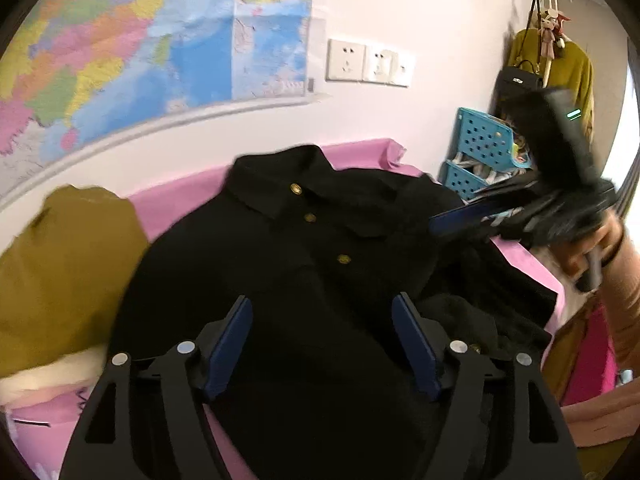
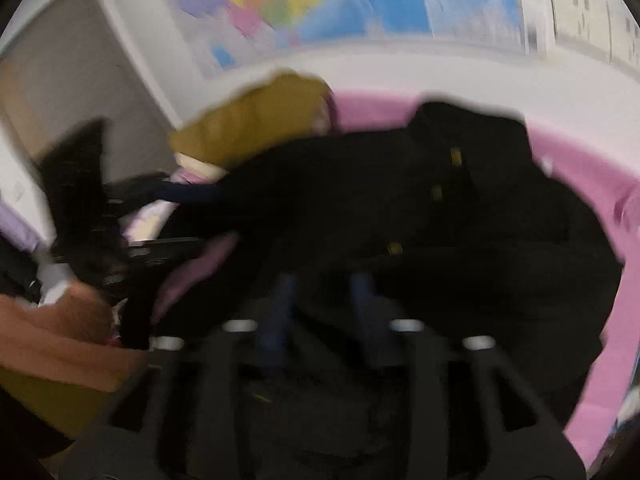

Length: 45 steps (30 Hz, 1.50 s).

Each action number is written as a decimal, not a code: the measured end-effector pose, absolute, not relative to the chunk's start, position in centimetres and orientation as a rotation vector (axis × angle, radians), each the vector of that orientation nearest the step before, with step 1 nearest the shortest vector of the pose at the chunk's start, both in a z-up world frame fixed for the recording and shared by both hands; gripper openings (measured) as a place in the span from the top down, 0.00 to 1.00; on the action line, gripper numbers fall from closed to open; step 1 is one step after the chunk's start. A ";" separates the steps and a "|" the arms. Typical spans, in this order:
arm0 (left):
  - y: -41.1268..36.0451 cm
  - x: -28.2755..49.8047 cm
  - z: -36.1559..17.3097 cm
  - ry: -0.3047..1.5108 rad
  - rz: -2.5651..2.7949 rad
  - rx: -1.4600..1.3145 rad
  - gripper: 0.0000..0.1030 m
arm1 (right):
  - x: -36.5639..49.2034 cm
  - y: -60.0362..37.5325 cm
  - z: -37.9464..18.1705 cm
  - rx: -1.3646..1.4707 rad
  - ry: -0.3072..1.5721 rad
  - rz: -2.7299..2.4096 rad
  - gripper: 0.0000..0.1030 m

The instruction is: Fold large clothes

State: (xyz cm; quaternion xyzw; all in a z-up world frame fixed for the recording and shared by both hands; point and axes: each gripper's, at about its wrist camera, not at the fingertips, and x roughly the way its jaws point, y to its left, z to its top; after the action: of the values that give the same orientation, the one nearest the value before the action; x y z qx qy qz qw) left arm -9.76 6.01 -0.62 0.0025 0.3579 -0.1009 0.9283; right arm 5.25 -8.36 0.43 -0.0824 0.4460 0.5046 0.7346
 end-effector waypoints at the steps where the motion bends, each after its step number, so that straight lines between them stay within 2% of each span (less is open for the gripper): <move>1: 5.9 -9.5 -1.1 0.755 -0.223 -0.007 0.31 | 5.4 -8.3 -0.1 -0.171 1.006 1.115 0.53; 5: 4.7 -8.8 -2.7 0.811 -0.292 -0.012 0.28 | 6.1 -11.6 0.6 -0.113 0.970 1.084 0.53; 9: 3.0 -7.3 -4.2 0.873 -0.390 -0.039 0.24 | 9.0 -18.8 1.7 0.021 0.888 0.911 0.50; 13: 1.5 -5.3 -6.2 0.951 -0.422 -0.049 0.24 | 13.6 -24.9 -0.8 0.148 0.919 0.667 0.46; 14: 1.4 -4.8 -6.8 0.978 -0.422 -0.058 0.29 | 14.3 -25.4 -1.7 0.174 0.938 0.663 0.45; 15: 1.3 -4.3 -7.2 0.997 -0.427 -0.062 0.50 | 15.3 -25.9 -2.9 0.198 0.959 0.644 0.44; 18: 1.3 -3.7 -7.4 1.013 -0.393 -0.042 0.82 | 17.4 -26.0 -5.7 0.281 1.012 0.657 0.43; 21: 2.4 -3.4 -6.0 0.978 -0.362 -0.033 0.88 | 18.4 -25.1 -7.5 0.341 1.067 0.748 0.43; 22: 2.9 -3.3 -5.3 0.961 -0.345 -0.020 0.88 | 18.2 -24.6 -7.8 0.346 1.083 0.783 0.49; 23: 3.4 -3.0 -4.5 0.939 -0.315 0.008 0.89 | 18.0 -24.0 -7.8 0.327 1.082 0.828 0.72; 24: 4.0 -2.7 -3.8 0.923 -0.278 0.044 0.89 | 17.4 -23.8 -7.4 0.300 1.071 0.833 0.81; 26: 5.1 -1.7 -2.5 0.906 -0.232 0.087 0.89 | 16.8 -24.0 -5.8 0.262 1.015 0.857 0.89; 29: 6.7 0.3 -1.4 0.892 -0.138 0.150 0.82 | 16.4 -25.9 -2.8 0.251 0.904 0.793 0.92; 31: 7.6 1.3 -1.1 0.866 -0.022 0.226 0.81 | 16.9 -27.0 -2.5 0.238 0.902 0.732 0.92; 32: 8.1 1.7 -1.1 0.872 -0.007 0.215 0.69 | 17.3 -27.2 -3.2 0.251 0.929 0.723 0.92; 34: 9.1 1.9 -1.5 0.896 -0.092 0.143 0.60 | 17.6 -26.9 -4.9 0.217 0.979 0.691 0.90; 35: 9.2 1.9 -1.9 0.913 -0.132 0.116 0.52 | 17.9 -26.7 -5.5 0.213 0.996 0.674 0.88; 36: 9.3 1.7 -2.4 0.933 -0.161 0.101 0.39 | 17.9 -26.8 -6.1 0.224 1.011 0.670 0.86; 39: 8.8 0.6 -4.1 0.973 -0.233 0.109 0.31 | 18.1 -27.1 -7.0 0.281 1.015 0.670 0.77; 41: 8.5 0.0 -5.2 0.992 -0.251 0.116 0.27 | 18.1 -27.3 -6.7 0.285 0.998 0.673 0.57; 43: 7.9 0.2 -6.6 1.025 -0.271 0.117 0.26 | 18.5 -27.5 -6.2 0.285 0.980 0.671 0.43; 45: 7.3 0.6 -7.9 1.068 -0.257 0.134 0.26 | 19.1 -26.9 -6.1 0.291 0.973 0.684 0.43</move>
State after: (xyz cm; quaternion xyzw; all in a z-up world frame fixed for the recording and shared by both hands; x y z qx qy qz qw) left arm 0.55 7.33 -7.94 0.0639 0.5072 -0.1220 0.8508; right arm 19.08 -26.89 -6.09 0.1364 0.4566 0.3211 0.8184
